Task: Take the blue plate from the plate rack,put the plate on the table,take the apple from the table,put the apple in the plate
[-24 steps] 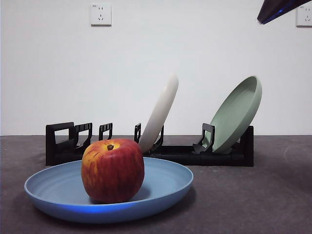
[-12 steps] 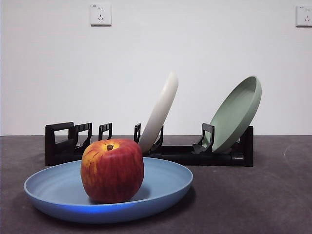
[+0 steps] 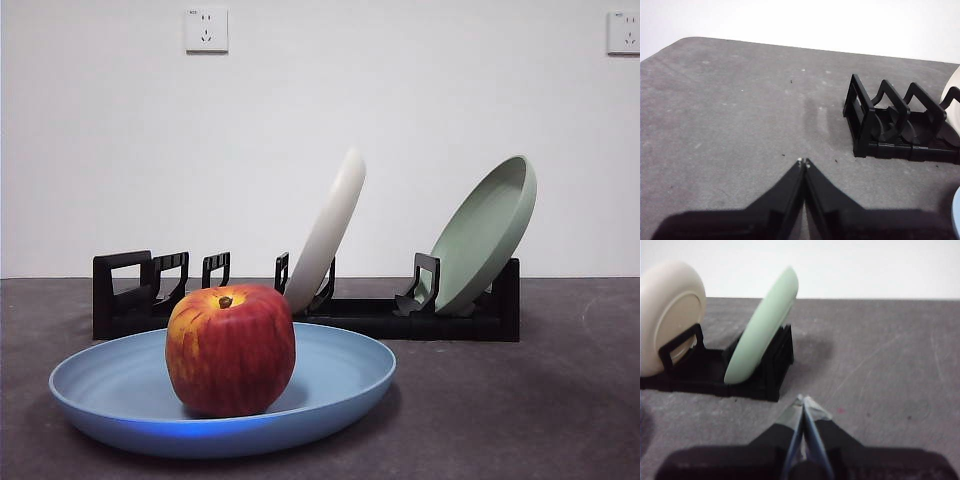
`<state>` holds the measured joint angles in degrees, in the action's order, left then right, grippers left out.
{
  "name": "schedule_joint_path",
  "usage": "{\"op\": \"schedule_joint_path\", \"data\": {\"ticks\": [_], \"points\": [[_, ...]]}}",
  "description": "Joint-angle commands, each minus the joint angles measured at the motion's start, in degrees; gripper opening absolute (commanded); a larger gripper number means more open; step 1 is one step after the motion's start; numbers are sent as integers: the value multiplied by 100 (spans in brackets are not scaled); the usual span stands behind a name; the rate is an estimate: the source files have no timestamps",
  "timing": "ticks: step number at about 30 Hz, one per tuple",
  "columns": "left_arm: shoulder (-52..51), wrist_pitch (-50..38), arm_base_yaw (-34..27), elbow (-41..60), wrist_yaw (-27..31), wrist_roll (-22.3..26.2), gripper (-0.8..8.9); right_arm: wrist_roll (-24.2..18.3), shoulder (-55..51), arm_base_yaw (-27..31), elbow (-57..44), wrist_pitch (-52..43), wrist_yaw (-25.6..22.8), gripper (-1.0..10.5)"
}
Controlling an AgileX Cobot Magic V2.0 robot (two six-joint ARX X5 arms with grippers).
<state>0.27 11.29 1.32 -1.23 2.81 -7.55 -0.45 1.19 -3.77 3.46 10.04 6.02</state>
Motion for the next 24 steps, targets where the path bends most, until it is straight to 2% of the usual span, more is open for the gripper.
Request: {"op": "schedule_joint_path", "data": {"ticks": [1, 8, 12, 24], "points": [[-4, 4, -15, 66, -7, 11, -3, 258, -114, -2, -192, -142, 11, 1], [-4, 4, -15, 66, -4, 11, -3, 378, -111, -4, -313, 17, 7, 1], [-4, 2, -15, 66, -4, 11, -3, 660, -85, -4, -310, 17, -9, 1], [-4, 4, -15, 66, -7, 11, -3, 658, -81, -4, -310, 17, -50, 1]]}}
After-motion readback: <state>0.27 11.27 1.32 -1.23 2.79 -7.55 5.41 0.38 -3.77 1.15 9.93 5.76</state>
